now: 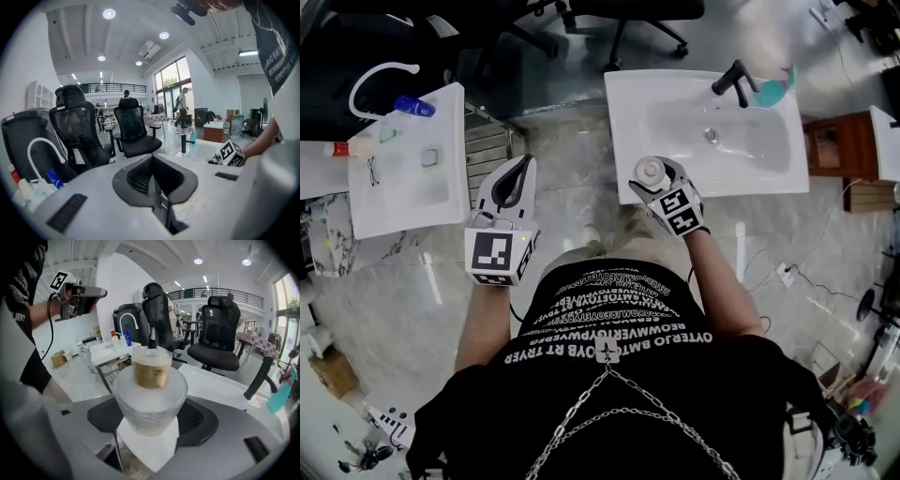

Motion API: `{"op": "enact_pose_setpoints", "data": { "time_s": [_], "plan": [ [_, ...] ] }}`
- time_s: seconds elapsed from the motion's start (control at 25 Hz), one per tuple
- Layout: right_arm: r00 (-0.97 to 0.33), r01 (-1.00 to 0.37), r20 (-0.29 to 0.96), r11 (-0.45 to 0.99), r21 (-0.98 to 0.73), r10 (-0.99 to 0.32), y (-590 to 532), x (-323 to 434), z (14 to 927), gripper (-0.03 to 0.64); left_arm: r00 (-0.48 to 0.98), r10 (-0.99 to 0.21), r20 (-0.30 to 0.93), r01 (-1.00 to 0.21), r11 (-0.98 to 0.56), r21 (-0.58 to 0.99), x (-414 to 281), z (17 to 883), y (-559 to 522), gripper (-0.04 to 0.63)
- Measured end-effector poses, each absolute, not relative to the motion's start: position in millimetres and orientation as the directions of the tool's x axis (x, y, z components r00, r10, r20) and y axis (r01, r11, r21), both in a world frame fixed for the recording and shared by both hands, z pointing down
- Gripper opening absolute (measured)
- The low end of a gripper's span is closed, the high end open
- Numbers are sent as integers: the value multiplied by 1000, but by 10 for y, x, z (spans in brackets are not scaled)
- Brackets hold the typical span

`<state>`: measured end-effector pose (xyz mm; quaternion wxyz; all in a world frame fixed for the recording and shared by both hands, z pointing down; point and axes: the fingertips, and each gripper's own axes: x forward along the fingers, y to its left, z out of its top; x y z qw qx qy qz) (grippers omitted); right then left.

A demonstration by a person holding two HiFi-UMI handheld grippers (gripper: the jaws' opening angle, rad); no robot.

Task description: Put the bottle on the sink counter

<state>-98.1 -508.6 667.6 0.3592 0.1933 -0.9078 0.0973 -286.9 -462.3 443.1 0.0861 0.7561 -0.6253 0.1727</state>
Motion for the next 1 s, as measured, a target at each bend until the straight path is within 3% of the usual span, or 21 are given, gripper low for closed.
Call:
{"op": "enact_pose_setpoints", "data": {
  "time_s": [0.64, 1.0],
  "plan": [
    [-625, -353, 762, 932, -86, -167, -5012, -987, 7610, 330, 124, -890, 439, -978, -184, -97, -2927, 4664, -4551, 6],
    [-619, -345, 752, 938, -4, -225, -4949, -1036, 7621, 331, 123, -891, 437, -978, -182, -96, -3003, 4665, -4398, 6]
  ]
}}
